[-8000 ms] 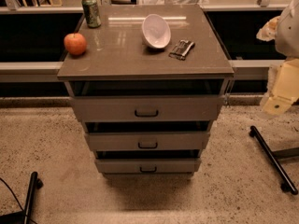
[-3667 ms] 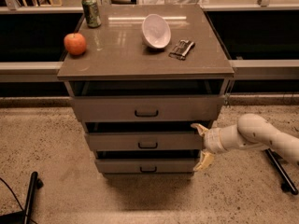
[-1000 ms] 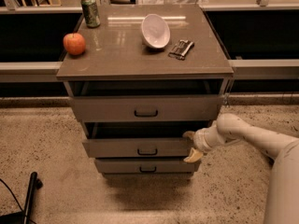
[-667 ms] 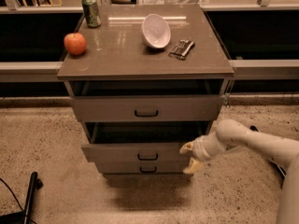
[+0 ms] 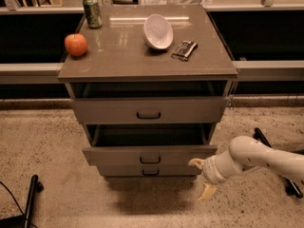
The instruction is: Open middle drawer
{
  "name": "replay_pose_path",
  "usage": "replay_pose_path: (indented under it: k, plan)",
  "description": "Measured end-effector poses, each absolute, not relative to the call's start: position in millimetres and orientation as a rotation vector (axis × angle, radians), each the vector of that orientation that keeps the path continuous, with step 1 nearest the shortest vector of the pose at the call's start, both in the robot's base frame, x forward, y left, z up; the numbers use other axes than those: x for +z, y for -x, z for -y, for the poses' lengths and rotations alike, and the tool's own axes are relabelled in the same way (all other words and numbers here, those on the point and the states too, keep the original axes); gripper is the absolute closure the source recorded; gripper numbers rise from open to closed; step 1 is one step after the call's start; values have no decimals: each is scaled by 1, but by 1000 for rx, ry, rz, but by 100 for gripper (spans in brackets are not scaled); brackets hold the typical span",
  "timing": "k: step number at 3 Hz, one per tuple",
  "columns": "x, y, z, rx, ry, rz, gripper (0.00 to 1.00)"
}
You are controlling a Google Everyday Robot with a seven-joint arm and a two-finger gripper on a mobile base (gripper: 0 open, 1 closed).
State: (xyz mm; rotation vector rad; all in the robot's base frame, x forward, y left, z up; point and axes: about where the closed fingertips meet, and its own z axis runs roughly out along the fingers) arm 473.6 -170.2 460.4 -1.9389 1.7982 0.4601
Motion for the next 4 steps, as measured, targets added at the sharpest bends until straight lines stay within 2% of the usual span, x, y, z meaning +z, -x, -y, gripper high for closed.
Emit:
replay_pose_path:
  k: [1,4]
  plan:
    - [472,-472,171,443,1910,-1795,1]
    - [453,-569,135,381,1836,-1782,0]
